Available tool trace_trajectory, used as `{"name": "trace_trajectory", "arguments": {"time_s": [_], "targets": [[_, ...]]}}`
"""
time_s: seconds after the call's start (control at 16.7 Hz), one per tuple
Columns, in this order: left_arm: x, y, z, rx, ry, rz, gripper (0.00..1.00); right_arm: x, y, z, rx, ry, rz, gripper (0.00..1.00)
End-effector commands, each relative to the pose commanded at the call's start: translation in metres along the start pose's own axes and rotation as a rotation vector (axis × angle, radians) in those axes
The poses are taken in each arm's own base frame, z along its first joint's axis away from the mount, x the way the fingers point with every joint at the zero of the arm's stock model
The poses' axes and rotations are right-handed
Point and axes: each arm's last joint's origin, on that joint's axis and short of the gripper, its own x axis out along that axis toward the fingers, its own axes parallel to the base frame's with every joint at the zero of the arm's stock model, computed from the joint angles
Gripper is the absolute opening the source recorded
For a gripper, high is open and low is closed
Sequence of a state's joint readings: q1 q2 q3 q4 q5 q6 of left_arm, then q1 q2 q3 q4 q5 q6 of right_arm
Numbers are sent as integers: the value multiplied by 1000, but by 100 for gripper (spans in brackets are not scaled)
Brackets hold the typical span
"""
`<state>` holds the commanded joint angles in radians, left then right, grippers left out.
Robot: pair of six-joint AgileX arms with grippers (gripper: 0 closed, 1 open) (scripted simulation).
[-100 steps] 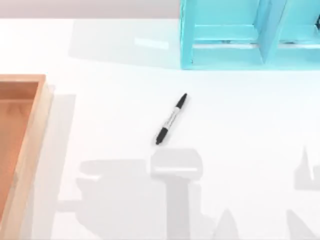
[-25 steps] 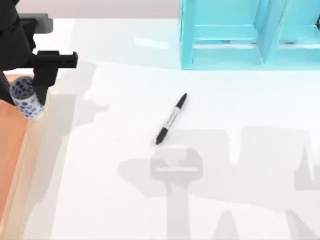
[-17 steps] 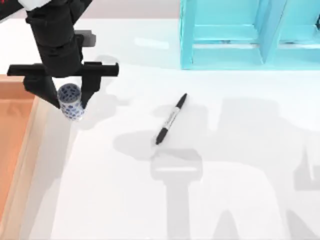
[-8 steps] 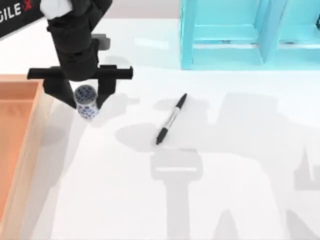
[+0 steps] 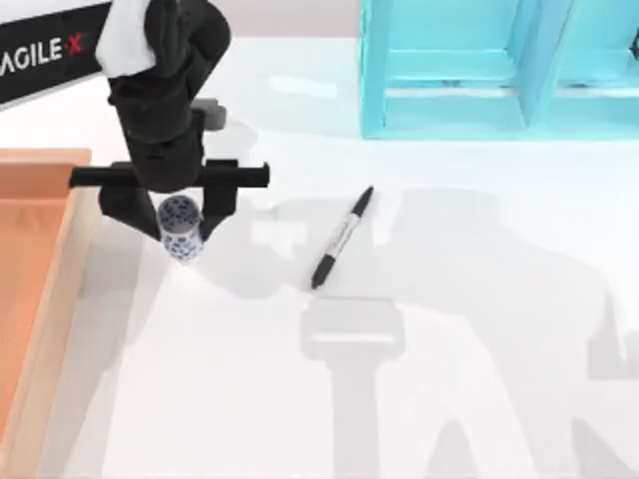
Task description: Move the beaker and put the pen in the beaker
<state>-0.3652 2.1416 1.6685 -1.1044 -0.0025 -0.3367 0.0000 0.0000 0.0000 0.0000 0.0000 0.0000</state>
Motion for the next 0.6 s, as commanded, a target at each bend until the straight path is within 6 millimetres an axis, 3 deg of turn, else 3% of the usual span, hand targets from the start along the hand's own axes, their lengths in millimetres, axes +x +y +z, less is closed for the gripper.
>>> {"name": "trace_trajectory", "arguments": {"time_s": [0.12,0.6], "targets": [[0,0,0,0,0,0,0,0,0,0,0,0,0,100],[0,0,0,0,0,0,60,0,0,0,0,0,0,100]]}}
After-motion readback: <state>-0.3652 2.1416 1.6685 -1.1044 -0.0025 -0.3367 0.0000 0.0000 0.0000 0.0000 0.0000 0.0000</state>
